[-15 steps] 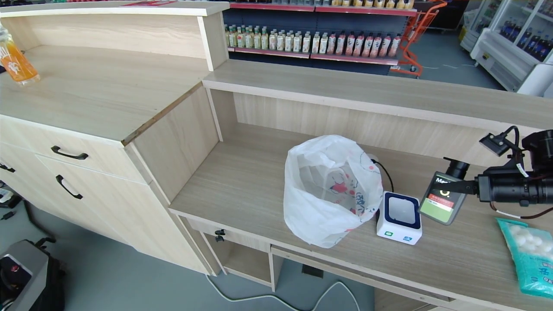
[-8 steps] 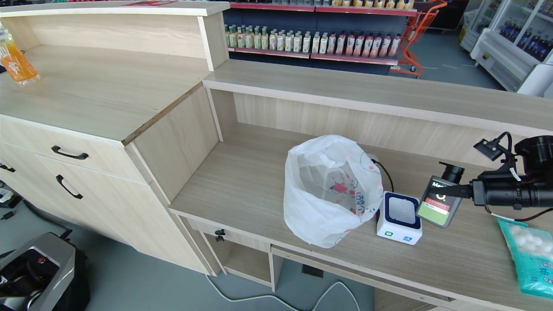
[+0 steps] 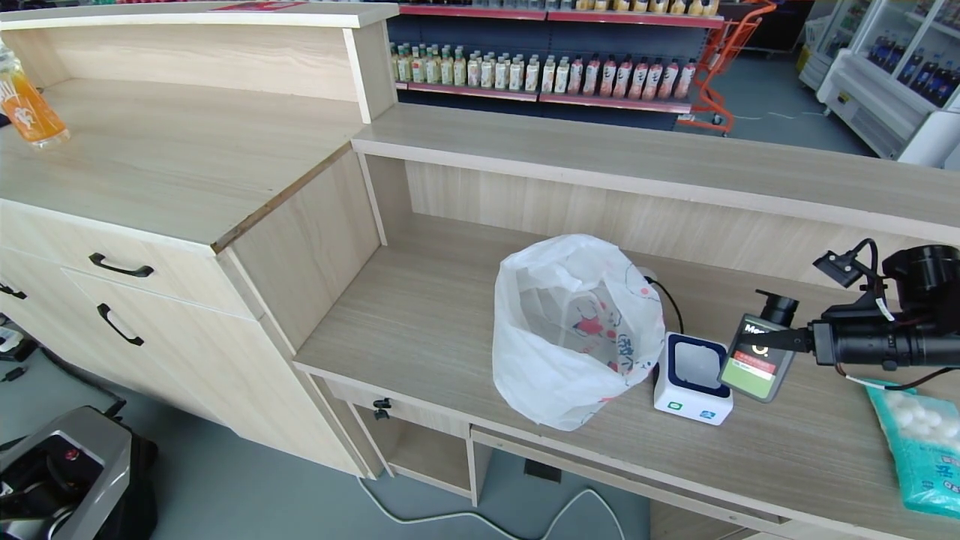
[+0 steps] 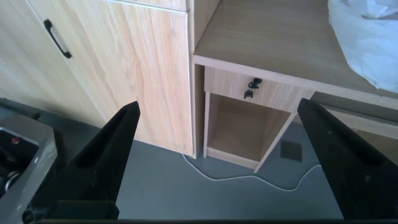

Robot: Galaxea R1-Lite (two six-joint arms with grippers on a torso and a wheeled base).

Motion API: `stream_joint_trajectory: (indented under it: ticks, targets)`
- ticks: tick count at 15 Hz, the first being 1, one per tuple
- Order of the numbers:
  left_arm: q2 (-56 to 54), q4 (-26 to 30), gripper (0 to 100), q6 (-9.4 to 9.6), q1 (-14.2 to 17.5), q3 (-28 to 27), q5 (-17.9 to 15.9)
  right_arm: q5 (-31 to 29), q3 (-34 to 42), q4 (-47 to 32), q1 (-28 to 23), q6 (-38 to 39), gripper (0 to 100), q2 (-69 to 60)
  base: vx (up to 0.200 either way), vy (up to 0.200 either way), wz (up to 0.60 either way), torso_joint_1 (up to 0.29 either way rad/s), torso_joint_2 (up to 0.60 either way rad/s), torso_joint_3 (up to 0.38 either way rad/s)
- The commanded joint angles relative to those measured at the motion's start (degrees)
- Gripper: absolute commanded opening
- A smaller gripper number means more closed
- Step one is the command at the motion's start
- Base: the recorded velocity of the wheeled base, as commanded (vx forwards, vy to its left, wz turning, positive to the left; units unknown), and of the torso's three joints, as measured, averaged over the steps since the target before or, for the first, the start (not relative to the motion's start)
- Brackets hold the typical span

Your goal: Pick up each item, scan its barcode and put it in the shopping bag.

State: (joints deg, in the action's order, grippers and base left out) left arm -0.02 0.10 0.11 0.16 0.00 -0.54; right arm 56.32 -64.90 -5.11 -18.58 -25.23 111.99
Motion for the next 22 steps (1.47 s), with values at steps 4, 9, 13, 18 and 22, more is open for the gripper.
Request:
stream_joint_trajectory:
  ticks: [4, 9, 13, 18, 22]
  targets:
    - [0.0, 0.0, 100, 0.07, 0.0, 0.0, 0.0, 0.1, -0.6, 0.0, 0.3, 0.0, 0, 0.5, 0.000, 0.000, 0.00, 0.000, 0.00, 0.000]
    - [0.0, 0.0, 100, -0.02, 0.0, 0.0, 0.0, -0.2, -2.6, -0.3, 2.3, -0.3, 0, -11.9, 0.000, 0.000, 0.00, 0.000, 0.00, 0.000]
    - [0.0, 0.0, 100, 0.07, 0.0, 0.0, 0.0, -17.0, 0.7, -2.0, 0.1, -6.9, 0, -25.4, 0.000, 0.000, 0.00, 0.000, 0.00, 0.000]
    - [0.0, 0.0, 100, 0.07, 0.0, 0.0, 0.0, -27.0, 2.5, -1.8, 0.2, -7.2, 0, -29.7, 0.000, 0.000, 0.00, 0.000, 0.00, 0.000]
    - [0.0, 0.0, 100, 0.07, 0.0, 0.0, 0.0, -27.0, 5.8, 4.3, 2.4, -6.9, 0, -30.3, 0.000, 0.000, 0.15, 0.002, 0.00, 0.001]
